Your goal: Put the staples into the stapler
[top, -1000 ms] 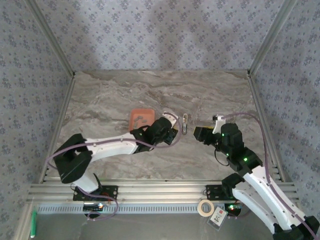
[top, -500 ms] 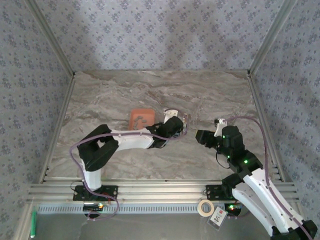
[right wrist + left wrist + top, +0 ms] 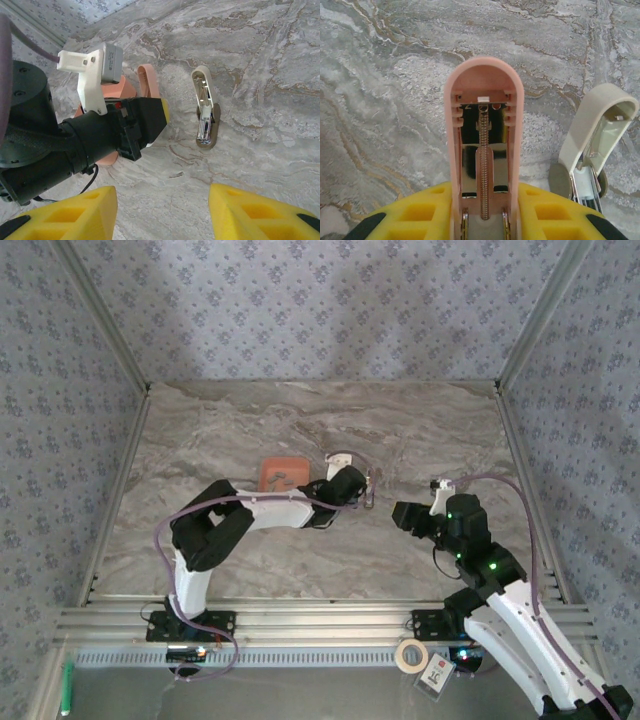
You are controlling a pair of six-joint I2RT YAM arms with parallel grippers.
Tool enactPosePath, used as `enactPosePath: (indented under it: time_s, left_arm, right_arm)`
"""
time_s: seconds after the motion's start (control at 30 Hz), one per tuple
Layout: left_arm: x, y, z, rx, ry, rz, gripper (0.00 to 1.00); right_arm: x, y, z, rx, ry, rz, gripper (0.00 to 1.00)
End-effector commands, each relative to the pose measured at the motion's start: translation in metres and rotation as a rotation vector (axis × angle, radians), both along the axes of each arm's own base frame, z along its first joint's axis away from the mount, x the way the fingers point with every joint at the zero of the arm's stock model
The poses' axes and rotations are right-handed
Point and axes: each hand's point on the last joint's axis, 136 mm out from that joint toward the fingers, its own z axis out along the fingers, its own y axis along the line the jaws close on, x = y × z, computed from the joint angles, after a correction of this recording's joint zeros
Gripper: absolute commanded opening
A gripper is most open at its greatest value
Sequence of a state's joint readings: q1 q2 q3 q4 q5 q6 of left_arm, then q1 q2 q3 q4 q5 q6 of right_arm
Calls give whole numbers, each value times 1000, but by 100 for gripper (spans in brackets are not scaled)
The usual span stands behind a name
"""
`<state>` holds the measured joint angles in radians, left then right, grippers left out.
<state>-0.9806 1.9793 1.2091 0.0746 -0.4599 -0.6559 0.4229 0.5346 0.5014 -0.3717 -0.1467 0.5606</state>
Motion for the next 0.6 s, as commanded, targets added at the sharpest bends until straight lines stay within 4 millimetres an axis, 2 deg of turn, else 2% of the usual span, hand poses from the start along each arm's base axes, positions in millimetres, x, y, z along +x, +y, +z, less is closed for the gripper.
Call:
enactPosePath:
  time_s: [0.0, 0.2, 0.57]
  left_arm:
    - [7, -10, 1, -22, -6, -7, 22]
    - [9, -18, -4, -31, 6, 0, 23]
    - [12, -16, -14, -3, 25, 32, 27]
  right_arm:
    - [-2, 0, -3, 11, 10, 4, 52]
    - [-3, 0, -3, 12, 11, 6, 52]
    - [-2, -1, -1, 11, 5, 4, 52]
